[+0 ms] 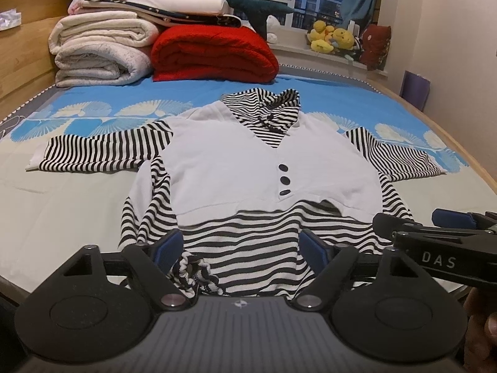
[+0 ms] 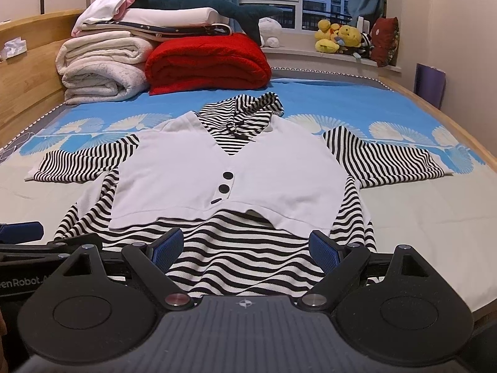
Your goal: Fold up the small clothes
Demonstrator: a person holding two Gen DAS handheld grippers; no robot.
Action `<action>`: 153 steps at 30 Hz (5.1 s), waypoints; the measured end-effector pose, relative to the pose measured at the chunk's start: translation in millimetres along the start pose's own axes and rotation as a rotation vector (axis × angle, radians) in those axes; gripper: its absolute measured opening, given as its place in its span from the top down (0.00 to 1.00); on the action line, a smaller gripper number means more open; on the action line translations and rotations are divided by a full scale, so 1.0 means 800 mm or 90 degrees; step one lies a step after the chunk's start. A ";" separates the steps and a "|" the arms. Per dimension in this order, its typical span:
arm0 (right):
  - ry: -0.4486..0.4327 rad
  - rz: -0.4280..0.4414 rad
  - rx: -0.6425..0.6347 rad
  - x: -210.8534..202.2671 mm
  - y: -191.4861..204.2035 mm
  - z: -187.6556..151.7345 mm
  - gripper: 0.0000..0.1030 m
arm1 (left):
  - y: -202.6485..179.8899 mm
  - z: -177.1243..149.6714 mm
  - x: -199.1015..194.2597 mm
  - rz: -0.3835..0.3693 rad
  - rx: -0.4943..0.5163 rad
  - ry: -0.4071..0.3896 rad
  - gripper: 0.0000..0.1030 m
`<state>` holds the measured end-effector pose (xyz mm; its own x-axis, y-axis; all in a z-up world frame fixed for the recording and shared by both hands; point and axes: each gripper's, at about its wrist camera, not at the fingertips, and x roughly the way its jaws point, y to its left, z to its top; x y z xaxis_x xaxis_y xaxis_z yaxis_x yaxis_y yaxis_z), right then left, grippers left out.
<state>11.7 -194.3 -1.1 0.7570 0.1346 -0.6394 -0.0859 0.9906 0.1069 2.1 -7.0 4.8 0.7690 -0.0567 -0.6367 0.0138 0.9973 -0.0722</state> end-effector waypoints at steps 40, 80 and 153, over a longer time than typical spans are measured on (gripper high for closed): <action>-0.135 0.140 -0.058 0.147 0.013 0.219 0.22 | 0.487 0.159 0.263 0.252 -0.395 0.055 0.77; 0.101 0.023 0.065 0.288 -0.069 0.201 0.66 | 0.073 0.259 0.285 -0.195 -0.145 -0.003 0.98; 0.163 -0.131 0.305 0.380 -0.229 0.210 0.85 | 0.137 0.193 0.425 -0.015 -0.091 0.320 0.90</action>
<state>366.8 -339.2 -87.1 0.5417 0.0019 -0.8406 0.3945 0.8824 0.2563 363.9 90.0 -101.2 0.3668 -0.1288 -0.9213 -0.0869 0.9813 -0.1718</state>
